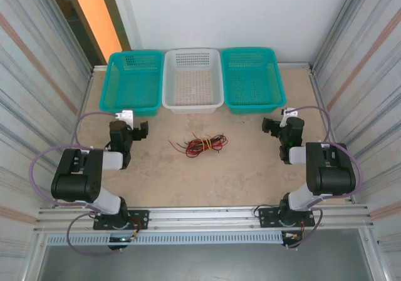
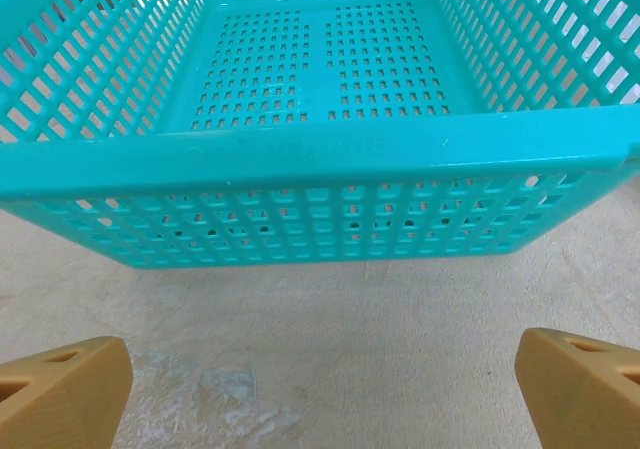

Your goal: Untangle the cables

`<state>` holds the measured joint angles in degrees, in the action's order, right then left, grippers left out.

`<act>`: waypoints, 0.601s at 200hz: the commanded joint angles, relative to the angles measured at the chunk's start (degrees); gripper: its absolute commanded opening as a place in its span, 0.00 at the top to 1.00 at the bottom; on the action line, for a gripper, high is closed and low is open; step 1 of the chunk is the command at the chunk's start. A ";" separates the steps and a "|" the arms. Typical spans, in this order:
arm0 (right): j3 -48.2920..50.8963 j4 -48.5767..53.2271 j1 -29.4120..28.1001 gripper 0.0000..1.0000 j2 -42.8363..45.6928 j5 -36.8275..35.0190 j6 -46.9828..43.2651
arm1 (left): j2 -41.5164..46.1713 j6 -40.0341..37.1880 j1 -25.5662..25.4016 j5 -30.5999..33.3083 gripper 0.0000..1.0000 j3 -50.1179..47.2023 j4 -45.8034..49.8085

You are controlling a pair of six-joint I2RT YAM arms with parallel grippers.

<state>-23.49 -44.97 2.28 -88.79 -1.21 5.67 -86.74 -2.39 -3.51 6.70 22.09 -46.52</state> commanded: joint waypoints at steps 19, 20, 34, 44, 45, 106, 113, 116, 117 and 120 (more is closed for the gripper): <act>0.01 -0.63 0.18 0.01 0.48 0.60 -0.57 | 0.34 -1.04 -0.37 1.04 0.01 0.33 -0.81; 0.01 -0.60 0.18 0.01 0.47 0.60 -0.57 | 0.34 -1.04 -0.37 1.04 0.01 0.33 -0.78; -0.07 -0.56 0.15 0.01 0.53 0.60 -0.57 | 0.34 -1.03 -0.40 0.91 0.01 0.33 -0.76; -0.01 -0.57 0.16 0.01 0.48 0.57 -0.56 | 0.41 -1.03 -0.38 0.95 0.01 0.38 -0.76; 0.01 -0.61 0.17 0.01 0.47 0.59 -0.57 | 0.42 -1.08 -0.37 0.95 0.01 0.35 -0.76; -0.01 -0.61 0.15 0.01 0.55 0.60 -0.57 | 0.34 -1.03 -0.29 0.86 0.01 0.33 -0.68; -0.02 -0.61 0.24 0.01 0.52 0.60 -0.57 | 0.34 -1.03 -0.35 0.86 0.01 0.33 -0.67; -0.01 -0.62 0.13 0.01 0.47 0.60 -0.57 | 0.34 -1.03 -0.29 0.86 0.01 0.33 -0.61; 0.00 -0.59 0.15 0.01 0.47 0.60 -0.57 | 0.34 -1.03 -0.28 0.86 0.01 0.33 -0.64; 0.01 -0.64 0.20 0.01 0.53 0.60 -0.57 | 0.34 -1.03 -0.32 0.86 0.01 0.44 -0.59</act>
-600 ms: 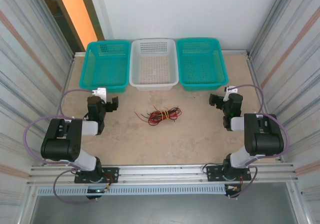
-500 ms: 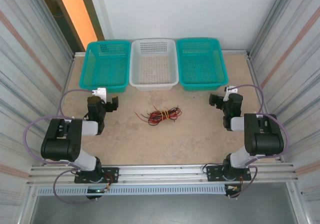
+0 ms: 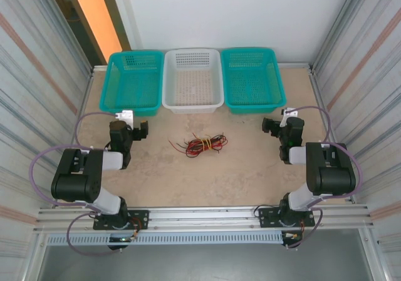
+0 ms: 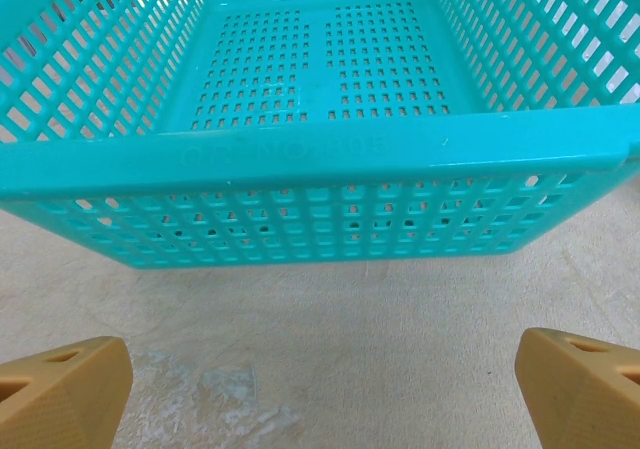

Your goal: Untangle the cables

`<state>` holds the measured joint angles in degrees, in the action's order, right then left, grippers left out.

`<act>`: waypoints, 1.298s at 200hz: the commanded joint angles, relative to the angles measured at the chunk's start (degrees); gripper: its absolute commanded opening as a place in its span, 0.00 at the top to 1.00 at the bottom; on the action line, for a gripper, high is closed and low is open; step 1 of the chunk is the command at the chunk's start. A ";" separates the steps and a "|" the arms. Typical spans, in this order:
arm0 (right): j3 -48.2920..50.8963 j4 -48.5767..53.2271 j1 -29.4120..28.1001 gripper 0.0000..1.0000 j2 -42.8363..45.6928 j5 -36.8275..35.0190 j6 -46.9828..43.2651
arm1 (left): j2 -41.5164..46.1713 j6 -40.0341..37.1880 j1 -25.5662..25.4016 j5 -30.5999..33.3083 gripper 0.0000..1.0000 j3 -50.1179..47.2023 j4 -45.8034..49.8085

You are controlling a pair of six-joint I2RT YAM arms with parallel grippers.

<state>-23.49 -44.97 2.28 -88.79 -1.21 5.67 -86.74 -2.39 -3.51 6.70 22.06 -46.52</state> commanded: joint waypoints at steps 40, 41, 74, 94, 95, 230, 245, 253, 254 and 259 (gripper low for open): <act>0.00 -0.58 0.26 0.01 0.49 0.60 -0.57 | 0.43 -1.03 -0.27 0.86 0.01 0.36 -0.59; -0.04 -0.57 0.26 0.01 0.52 0.60 -0.57 | 0.43 -1.03 -0.27 0.86 0.01 0.35 -0.59; -0.02 -0.56 0.23 0.01 0.46 0.60 -0.57 | 0.35 -0.95 -0.04 0.41 0.01 0.57 -0.44; -0.08 -1.22 -0.06 0.01 1.04 -0.61 -0.72 | 0.83 -0.42 1.30 -2.36 0.01 1.66 1.39; -0.20 -0.93 -0.21 0.01 1.24 -1.24 -0.73 | 0.98 -0.42 1.31 -2.20 0.01 1.88 1.77; -31.97 85.94 -22.65 0.01 22.41 -38.27 39.08 | 30.43 37.74 -16.83 -7.76 0.12 23.16 71.02; -34.51 87.12 -32.73 0.01 19.98 -46.39 35.39 | 31.80 36.26 -22.22 -8.68 0.11 23.02 74.27; -34.19 84.07 -36.80 0.01 19.65 -45.38 31.42 | 32.43 36.21 -24.49 -8.58 0.11 22.74 76.01; -34.13 83.64 -37.16 0.01 19.64 -44.85 30.85 | 32.56 36.22 -24.73 -8.65 0.11 22.66 76.17; -33.94 81.37 -38.82 0.01 19.62 -41.12 28.77 | 32.90 36.12 -25.53 -9.52 0.11 22.39 76.66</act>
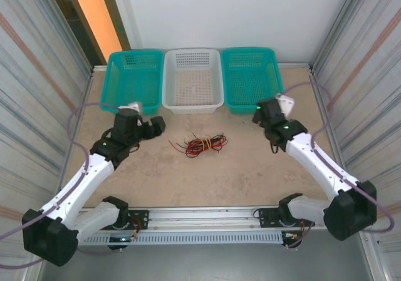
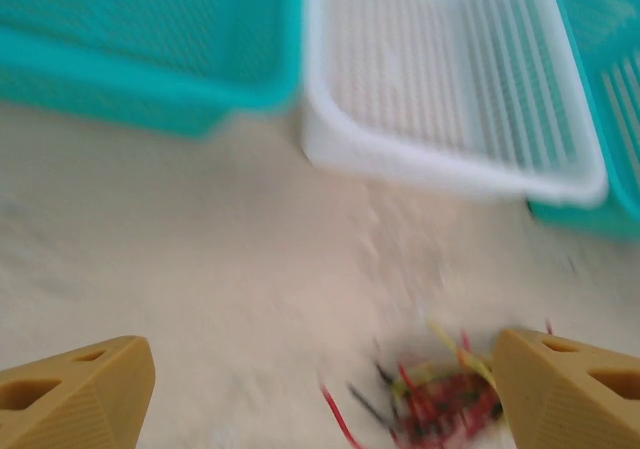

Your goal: Untangle the cables

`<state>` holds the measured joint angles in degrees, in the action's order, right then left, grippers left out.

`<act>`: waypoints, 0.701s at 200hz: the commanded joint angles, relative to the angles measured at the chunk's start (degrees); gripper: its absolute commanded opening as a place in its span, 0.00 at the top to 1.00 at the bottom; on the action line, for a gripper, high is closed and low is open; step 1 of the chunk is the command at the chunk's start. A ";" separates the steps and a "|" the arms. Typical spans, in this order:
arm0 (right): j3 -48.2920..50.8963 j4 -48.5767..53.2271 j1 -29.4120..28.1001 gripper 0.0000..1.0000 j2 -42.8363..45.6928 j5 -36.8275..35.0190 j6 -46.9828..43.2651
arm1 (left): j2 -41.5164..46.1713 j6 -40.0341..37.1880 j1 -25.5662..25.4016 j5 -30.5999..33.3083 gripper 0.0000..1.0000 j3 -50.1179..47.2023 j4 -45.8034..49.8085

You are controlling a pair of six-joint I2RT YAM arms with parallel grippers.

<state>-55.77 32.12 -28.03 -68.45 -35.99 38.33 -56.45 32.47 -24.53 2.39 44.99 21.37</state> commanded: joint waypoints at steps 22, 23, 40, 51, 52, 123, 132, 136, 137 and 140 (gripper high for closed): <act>-3.82 0.09 -12.03 0.05 -3.16 18.25 -9.19 | 2.85 0.58 -4.88 -11.21 0.10 -1.06 9.63; -3.95 -0.02 -12.17 0.06 -3.44 19.43 -9.39 | 2.80 0.53 -4.85 -11.33 0.10 -1.05 9.64; -7.20 0.10 -16.90 0.15 -8.17 26.84 -10.59 | 2.36 0.31 -4.82 -11.68 0.11 -1.22 9.75; -10.08 1.64 -19.63 0.23 -11.97 27.20 -10.57 | 1.98 0.39 -4.82 -10.75 0.12 -1.24 9.58; -10.38 1.90 -19.84 0.24 -12.37 27.11 -10.52 | 1.92 0.40 -4.82 -10.70 0.12 -1.19 9.58; -24.33 10.15 -25.22 0.71 -31.89 19.33 -4.57 | 0.51 -1.15 -4.35 -8.63 0.15 0.30 11.49; -24.84 10.22 -24.42 0.75 -33.08 19.61 -4.15 | 0.88 -0.87 -4.01 -8.78 0.14 -0.11 11.36; -25.22 10.39 -24.16 0.76 -33.47 19.79 -4.06 | 1.05 -0.76 -3.83 -8.98 0.14 -0.32 11.26; -25.33 10.41 -24.08 0.76 -33.67 19.80 -4.05 | 1.11 -0.75 -3.80 -9.03 0.14 -0.38 11.20; -25.54 10.54 -23.90 0.77 -33.99 19.77 -4.05 | 1.13 -0.54 -3.65 -9.18 0.14 -0.50 11.16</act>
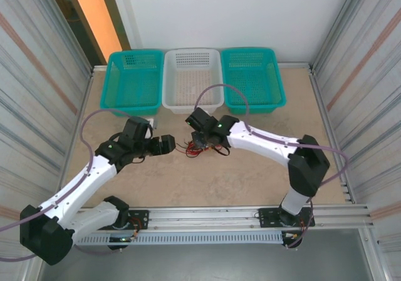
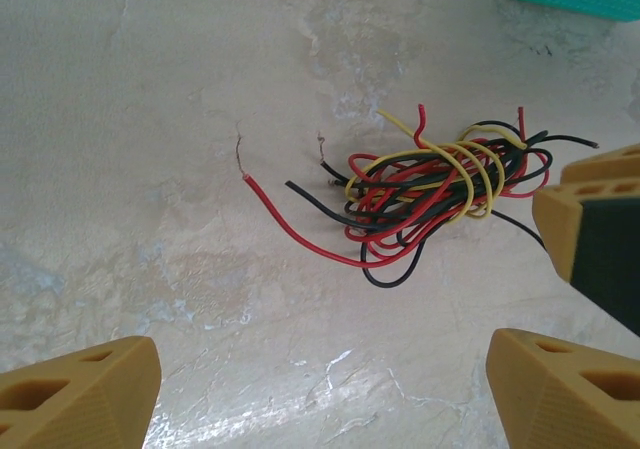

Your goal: Untangle the cables

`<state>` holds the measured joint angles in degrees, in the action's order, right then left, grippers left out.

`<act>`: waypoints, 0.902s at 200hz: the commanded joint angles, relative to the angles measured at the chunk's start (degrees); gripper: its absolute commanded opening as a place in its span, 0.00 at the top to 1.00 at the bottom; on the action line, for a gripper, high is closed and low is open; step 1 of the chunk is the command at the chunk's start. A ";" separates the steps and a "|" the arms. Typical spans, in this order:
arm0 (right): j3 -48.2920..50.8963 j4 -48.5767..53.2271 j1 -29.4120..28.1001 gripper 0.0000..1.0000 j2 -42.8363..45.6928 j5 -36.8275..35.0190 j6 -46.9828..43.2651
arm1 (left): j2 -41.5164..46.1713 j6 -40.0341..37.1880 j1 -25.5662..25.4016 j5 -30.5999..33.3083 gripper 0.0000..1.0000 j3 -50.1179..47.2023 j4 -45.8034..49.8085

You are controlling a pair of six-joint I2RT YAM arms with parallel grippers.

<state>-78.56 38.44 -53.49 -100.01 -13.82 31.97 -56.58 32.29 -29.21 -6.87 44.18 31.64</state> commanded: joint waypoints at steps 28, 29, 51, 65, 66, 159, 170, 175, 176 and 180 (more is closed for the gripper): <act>-5.35 5.62 1.97 0.77 -5.05 -4.30 1.39 | 1.39 0.75 1.70 -1.19 0.13 -0.14 0.97; -5.41 5.70 1.98 0.77 -5.17 -4.34 1.37 | 1.38 0.80 1.70 -1.25 0.13 -0.10 0.97; -6.76 6.78 2.47 0.79 -7.05 -5.26 0.99 | 1.22 1.59 1.70 -1.82 0.12 -0.10 0.80; -7.17 6.99 2.82 0.77 -7.84 -5.59 0.91 | 1.12 1.78 1.70 -2.29 0.11 0.19 0.84; -7.19 6.95 2.84 0.77 -7.88 -5.59 0.91 | 1.12 1.75 1.70 -2.32 0.11 0.24 0.82; -8.08 5.78 3.68 1.00 -6.00 -6.87 -0.42 | -0.03 5.39 1.79 -6.05 0.01 1.78 -1.34; -7.93 5.47 3.45 1.00 -4.06 -7.57 -0.11 | -0.18 7.90 1.77 -8.27 0.01 1.45 -3.05; -7.92 5.38 3.34 1.00 -3.20 -8.00 0.13 | -0.23 9.29 1.76 -9.47 0.01 1.26 -3.87; -7.92 5.36 3.33 1.00 -3.10 -8.12 0.21 | -0.23 9.55 1.77 -9.69 0.01 1.21 -4.04; -7.92 5.25 3.18 1.00 -2.44 -8.44 0.47 | -0.23 10.74 1.75 -10.29 0.01 1.11 -4.66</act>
<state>-85.41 43.42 -49.65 -107.85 -18.83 32.27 -56.73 36.91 -27.75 -12.05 44.25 30.76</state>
